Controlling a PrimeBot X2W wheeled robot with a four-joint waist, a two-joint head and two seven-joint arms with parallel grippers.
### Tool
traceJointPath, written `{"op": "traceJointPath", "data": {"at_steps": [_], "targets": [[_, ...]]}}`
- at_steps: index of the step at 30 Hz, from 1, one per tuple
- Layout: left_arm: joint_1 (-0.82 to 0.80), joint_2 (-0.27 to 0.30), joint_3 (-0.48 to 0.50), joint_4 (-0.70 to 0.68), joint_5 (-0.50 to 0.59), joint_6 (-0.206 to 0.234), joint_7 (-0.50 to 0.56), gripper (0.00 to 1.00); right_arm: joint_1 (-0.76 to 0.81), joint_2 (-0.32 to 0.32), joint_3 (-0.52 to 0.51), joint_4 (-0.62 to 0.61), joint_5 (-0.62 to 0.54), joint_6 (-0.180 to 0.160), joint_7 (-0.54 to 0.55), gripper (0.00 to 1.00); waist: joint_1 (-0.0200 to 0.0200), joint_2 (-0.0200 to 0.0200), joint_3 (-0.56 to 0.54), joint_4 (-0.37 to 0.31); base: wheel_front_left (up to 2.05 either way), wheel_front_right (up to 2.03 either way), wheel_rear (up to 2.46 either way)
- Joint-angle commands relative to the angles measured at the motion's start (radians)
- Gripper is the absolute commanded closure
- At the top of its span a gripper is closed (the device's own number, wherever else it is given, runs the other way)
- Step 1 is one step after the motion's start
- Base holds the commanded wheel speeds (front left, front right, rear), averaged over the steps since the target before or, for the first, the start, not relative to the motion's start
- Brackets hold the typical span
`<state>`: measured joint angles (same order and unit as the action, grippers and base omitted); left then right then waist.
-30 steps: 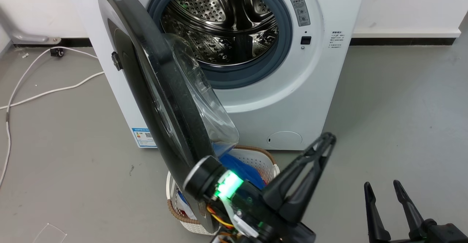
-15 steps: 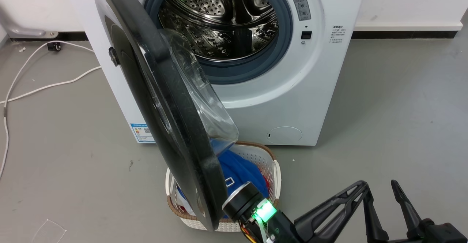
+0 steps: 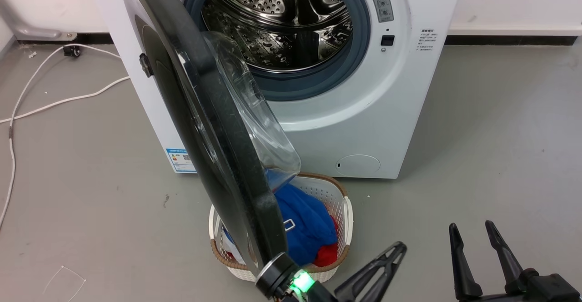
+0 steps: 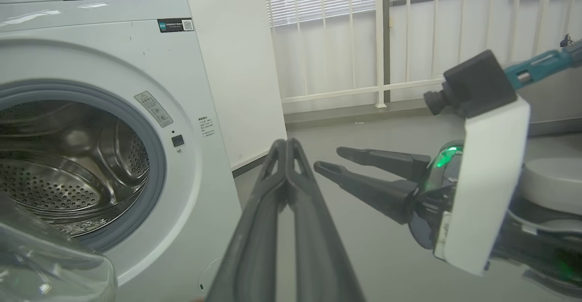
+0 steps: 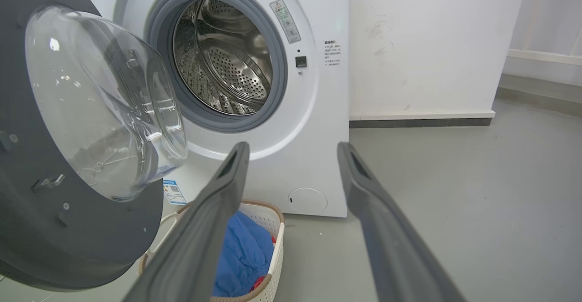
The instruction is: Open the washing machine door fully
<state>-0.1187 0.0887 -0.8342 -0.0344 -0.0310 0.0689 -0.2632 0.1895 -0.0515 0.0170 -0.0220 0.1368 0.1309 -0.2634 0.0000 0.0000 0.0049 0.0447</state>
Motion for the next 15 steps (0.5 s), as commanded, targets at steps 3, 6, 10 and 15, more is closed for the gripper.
{"op": "traceJointPath", "data": {"at_steps": [3, 6, 10, 15], "targets": [[0.024, 0.015, 0.036, 0.022, -0.009, 0.015, -0.002, 1.00, -0.009, 0.002, 0.001, 0.004, -0.005, 0.000, -0.002, 0.00, 0.0000, 0.0000, 0.003, 0.004, 0.00, 0.00, 0.00], [0.031, 0.020, 0.056, 0.036, -0.014, 0.019, -0.002, 1.00, -0.011, 0.002, 0.000, 0.005, -0.005, 0.000, -0.002, 0.00, 0.0000, 0.0000, 0.004, 0.006, 0.00, 0.00, 0.00], [0.030, 0.029, 0.096, 0.069, -0.016, 0.022, -0.002, 1.00, -0.017, 0.002, 0.004, 0.009, -0.007, 0.000, -0.002, 0.00, 0.0000, 0.0000, 0.006, 0.008, 0.00, 0.00, 0.00], [0.034, 0.035, 0.154, 0.103, -0.028, 0.033, -0.002, 1.00, -0.024, 0.002, 0.010, 0.011, -0.004, 0.000, -0.002, 0.00, 0.0000, 0.0000, 0.008, 0.002, 0.00, 0.00, 0.00]]}}
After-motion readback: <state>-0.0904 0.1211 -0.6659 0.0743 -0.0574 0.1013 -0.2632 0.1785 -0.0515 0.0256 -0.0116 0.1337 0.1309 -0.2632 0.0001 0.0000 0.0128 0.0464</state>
